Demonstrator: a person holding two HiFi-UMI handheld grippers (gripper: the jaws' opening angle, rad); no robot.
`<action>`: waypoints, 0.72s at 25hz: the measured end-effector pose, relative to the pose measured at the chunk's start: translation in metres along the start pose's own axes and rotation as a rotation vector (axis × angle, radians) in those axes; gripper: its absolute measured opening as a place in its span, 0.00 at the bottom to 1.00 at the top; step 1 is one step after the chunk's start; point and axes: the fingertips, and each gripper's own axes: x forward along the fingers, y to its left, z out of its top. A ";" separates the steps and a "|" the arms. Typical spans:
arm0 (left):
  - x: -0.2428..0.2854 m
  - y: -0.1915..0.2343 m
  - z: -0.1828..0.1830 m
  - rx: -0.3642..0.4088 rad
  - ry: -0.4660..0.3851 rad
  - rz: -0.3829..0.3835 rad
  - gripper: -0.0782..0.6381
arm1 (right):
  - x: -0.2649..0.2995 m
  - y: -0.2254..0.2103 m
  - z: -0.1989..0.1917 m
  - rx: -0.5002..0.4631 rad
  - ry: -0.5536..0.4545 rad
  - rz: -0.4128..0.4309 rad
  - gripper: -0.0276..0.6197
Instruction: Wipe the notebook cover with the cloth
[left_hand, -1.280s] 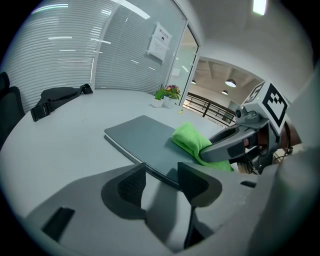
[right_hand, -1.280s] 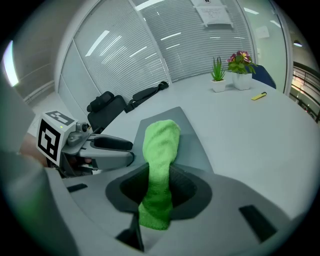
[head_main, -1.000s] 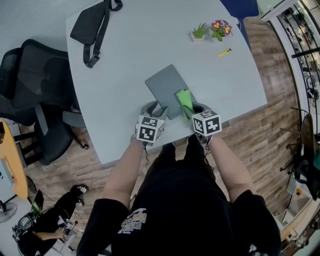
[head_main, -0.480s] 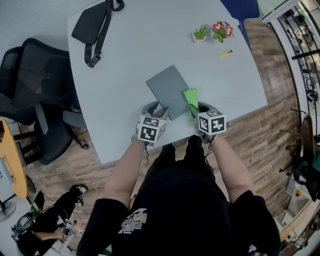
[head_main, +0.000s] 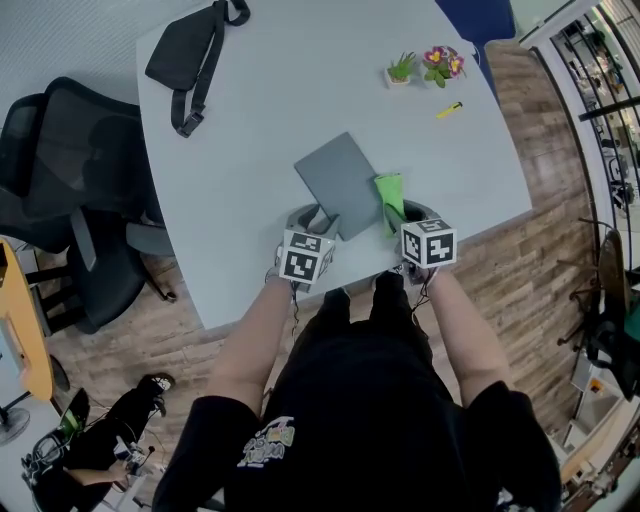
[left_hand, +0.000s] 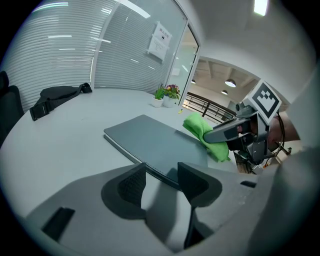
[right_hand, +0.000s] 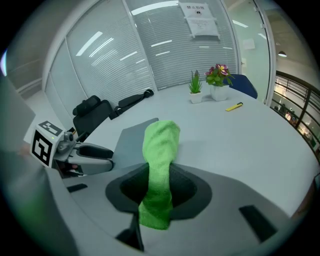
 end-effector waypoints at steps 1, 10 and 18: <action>0.000 0.000 0.000 0.000 0.001 -0.001 0.37 | -0.001 0.006 0.004 -0.010 -0.013 0.022 0.21; 0.000 -0.002 0.000 -0.006 0.007 -0.007 0.37 | 0.021 0.076 0.029 -0.272 0.022 0.191 0.22; 0.002 -0.005 0.000 0.001 0.011 -0.006 0.37 | 0.051 0.110 0.015 -0.500 0.191 0.333 0.22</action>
